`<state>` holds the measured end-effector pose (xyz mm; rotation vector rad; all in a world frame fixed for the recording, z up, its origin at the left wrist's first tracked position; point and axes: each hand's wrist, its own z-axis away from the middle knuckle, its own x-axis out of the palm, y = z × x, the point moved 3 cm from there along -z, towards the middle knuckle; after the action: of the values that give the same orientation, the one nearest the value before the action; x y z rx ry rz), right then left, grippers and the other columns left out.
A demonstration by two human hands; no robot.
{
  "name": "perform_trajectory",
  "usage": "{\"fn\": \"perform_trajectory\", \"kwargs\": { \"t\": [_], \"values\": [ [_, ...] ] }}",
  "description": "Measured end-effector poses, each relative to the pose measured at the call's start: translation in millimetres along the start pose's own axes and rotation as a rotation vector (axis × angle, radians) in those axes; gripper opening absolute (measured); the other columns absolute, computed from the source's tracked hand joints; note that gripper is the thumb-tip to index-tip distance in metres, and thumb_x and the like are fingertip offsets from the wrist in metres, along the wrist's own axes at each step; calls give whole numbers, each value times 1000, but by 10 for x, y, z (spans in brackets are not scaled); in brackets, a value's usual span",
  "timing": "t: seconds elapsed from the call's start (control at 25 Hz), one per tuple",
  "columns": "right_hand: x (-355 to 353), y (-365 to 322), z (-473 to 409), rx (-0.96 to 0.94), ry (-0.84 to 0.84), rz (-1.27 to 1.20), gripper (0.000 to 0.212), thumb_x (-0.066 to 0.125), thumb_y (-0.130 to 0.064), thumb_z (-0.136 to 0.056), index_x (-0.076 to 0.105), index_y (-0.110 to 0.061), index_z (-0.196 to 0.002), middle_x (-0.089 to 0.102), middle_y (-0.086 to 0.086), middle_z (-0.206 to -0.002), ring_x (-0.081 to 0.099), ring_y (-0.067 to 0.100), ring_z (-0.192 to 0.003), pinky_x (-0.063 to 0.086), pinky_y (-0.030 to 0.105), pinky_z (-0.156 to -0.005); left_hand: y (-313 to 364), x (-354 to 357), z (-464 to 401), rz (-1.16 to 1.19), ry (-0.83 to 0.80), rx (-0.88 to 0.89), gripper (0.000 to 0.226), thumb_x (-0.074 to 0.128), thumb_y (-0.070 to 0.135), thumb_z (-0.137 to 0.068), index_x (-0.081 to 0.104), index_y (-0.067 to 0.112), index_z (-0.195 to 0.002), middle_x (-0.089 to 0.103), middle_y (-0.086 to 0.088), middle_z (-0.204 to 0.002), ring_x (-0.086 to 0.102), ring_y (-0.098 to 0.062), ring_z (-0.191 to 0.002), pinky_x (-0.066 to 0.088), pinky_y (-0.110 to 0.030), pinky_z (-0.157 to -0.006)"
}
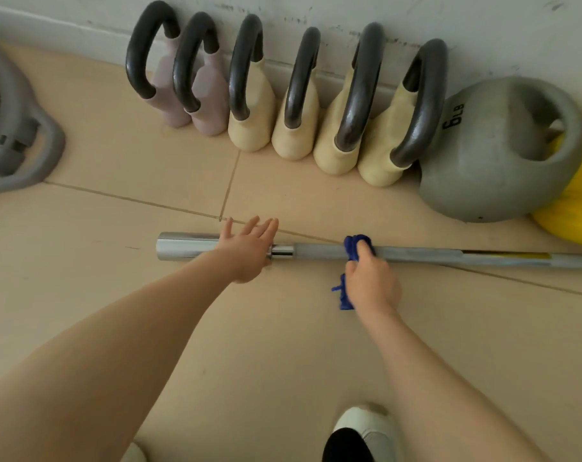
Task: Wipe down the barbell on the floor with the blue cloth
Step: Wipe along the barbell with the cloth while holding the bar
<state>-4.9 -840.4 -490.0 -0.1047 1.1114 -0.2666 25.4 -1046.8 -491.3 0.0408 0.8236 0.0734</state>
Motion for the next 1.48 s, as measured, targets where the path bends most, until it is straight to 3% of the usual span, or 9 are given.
{"fn": "perform_trajectory", "kwargs": {
  "t": [0.24, 0.44, 0.68, 0.88, 1.0, 1.08, 1.2, 1.36, 1.48],
  "values": [
    [238, -492, 135, -433, -168, 118, 38, 43, -25, -94, 38, -27, -132, 56, 15, -107, 62, 38, -93, 48, 40, -71, 338, -118, -17, -121, 221, -7, 70, 41, 5, -90, 5, 11, -149, 8, -7, -158, 9, -27, -146, 12, -41, -119],
    [-102, 283, -169, 65, 55, 4, 29, 41, -23, -94, 43, -22, -124, 64, 19, -101, 63, 39, -88, 46, 37, -66, 304, 117, -15, -257, 437, 166, 45, 77, 7, -45, 72, 4, -90, 74, -10, -93, 71, -27, -93, 58, -32, -74],
    [118, -63, 13, -254, -129, 92, 46, 40, -26, -95, 31, -30, -140, 61, 16, -108, 64, 36, -94, 46, 36, -71, 229, 28, -115, -220, 240, 173, 56, 54, 12, -91, 32, 2, -141, 43, -12, -143, 21, -28, -145, 32, -37, -112],
    [-346, 807, -372, 100, 45, 24, 37, 40, -26, -95, 37, -27, -132, 65, 19, -103, 63, 38, -89, 40, 34, -66, 181, -203, -267, -298, 43, 56, 56, 37, 17, -98, 13, 14, -149, 23, -1, -155, -2, -20, -148, 0, -39, -120],
    [-241, 627, -358, -24, -1, 14, 41, 40, -26, -96, 34, -26, -136, 65, 18, -101, 64, 37, -89, 39, 33, -65, 520, -215, -283, -262, 186, 61, 61, 48, 7, -87, 28, 11, -144, 35, -6, -148, 18, -27, -145, 14, -41, -119],
    [-258, 643, -390, -120, -27, 27, 43, 40, -26, -95, 33, -29, -137, 66, 17, -100, 63, 37, -87, 40, 34, -64, 872, -160, -282, -307, 432, 222, 55, 68, 7, -65, 59, 12, -119, 63, -7, -117, 59, -26, -113, 49, -35, -94],
    [-475, 1081, -616, 116, 69, -162, 38, 39, -25, -96, 38, -27, -133, 65, 20, -100, 62, 40, -89, 47, 39, -72, 1174, -27, -316, -231, 556, 265, 43, 63, 6, -57, 69, 10, -99, 69, -7, -90, 68, -25, -78, 55, -29, -65],
    [-420, 1034, -618, 93, 71, -151, 36, 38, -23, -96, 39, -26, -131, 64, 19, -98, 62, 39, -86, 43, 36, -66, 1393, 163, -317, -21, 510, 57, 55, 44, 0, -71, 57, 1, -125, 63, -18, -123, 62, -34, -113, 56, -38, -84],
    [-511, 1151, -667, -25, 20, -49, 37, 39, -21, -95, 39, -28, -131, 64, 16, -99, 61, 37, -85, 38, 33, -64, 1383, 156, -315, 74, 365, -14, 71, 44, -1, -85, 12, 5, -149, 16, -16, -157, 14, -32, -146, 22, -39, -117]
  ]
}}
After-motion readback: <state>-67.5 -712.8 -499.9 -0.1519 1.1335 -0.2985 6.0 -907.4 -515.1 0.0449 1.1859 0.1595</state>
